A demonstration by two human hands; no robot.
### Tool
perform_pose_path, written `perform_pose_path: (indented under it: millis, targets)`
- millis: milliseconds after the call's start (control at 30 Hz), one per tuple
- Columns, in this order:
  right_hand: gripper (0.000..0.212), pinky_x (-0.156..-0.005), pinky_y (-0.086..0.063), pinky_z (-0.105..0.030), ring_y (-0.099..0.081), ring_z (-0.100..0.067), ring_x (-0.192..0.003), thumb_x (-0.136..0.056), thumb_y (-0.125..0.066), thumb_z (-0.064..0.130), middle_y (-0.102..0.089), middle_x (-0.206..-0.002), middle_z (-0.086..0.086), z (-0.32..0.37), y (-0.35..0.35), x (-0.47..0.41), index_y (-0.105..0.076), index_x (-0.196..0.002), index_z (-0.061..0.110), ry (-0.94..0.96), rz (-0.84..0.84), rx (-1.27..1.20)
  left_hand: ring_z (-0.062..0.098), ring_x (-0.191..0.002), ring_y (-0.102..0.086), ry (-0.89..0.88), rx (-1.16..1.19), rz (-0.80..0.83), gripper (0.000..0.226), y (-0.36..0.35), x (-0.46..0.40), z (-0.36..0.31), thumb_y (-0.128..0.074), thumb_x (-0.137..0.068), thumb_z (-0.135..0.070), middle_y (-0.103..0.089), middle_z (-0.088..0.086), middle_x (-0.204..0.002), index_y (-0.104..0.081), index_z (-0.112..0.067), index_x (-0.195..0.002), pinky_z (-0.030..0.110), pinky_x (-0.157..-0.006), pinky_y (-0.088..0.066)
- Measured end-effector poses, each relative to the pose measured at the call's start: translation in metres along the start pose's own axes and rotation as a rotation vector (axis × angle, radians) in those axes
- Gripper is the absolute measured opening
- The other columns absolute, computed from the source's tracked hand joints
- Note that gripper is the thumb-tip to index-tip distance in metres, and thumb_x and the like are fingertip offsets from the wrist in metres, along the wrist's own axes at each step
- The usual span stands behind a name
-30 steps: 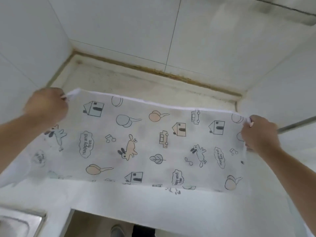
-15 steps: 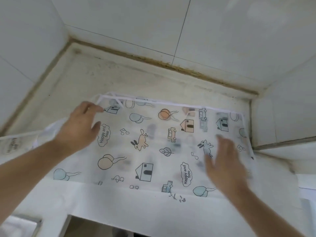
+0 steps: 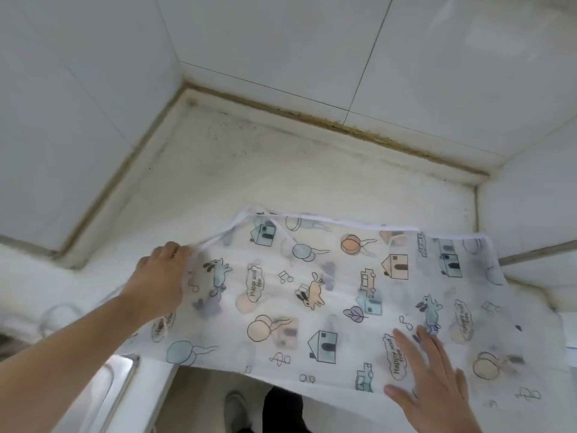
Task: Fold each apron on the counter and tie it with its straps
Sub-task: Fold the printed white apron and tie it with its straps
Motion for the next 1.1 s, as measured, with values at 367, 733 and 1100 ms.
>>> perform_pose_path:
  millis: [367, 733, 1100]
  targets:
    - [0.105, -0.117, -0.033, -0.057, 0.007, -0.016, -0.16, -0.081, -0.062, 0.077, 0.018, -0.17, 0.013, 0.013, 0.006, 0.014, 0.01, -0.156, 0.061, -0.013, -0.045, 0.002, 0.019, -0.061, -0.067, 0.366, -0.055, 0.237, 0.027, 0.064, 0.021, 0.082, -0.067, -0.09, -0.03, -0.069, 0.004, -0.065, -0.064, -0.006, -0.078, 0.026, -0.055, -0.048]
    - [0.108, -0.121, -0.032, -0.057, 0.004, -0.018, -0.16, -0.076, -0.058, 0.083, 0.02, -0.17, 0.014, 0.014, 0.008, 0.013, 0.018, -0.15, 0.065, -0.058, -0.03, 0.013, 0.019, -0.047, -0.066, 0.602, 1.41, -0.321, 0.016, 0.168, -0.001, 0.09, -0.054, -0.098, -0.02, -0.068, 0.009, -0.08, -0.058, -0.008, -0.088, 0.023, -0.047, -0.054]
    - [0.118, -0.118, -0.037, -0.055, -0.002, -0.02, -0.158, -0.067, -0.08, 0.062, 0.016, -0.164, 0.012, 0.019, 0.019, 0.002, 0.003, -0.15, 0.057, -0.149, 0.031, -0.052, 0.017, -0.097, -0.063, 0.256, -0.032, 0.573, 0.097, 0.055, 0.019, 0.028, -0.084, -0.075, -0.059, -0.055, 0.002, -0.121, -0.032, -0.012, -0.143, 0.032, -0.078, -0.061]
Point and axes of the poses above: each hand's wrist, its own x-axis away from the middle knuckle, its own y-axis out of the back of the hand, z = x × y, the point moved 5 cm from there along -x, towards the middle knuckle
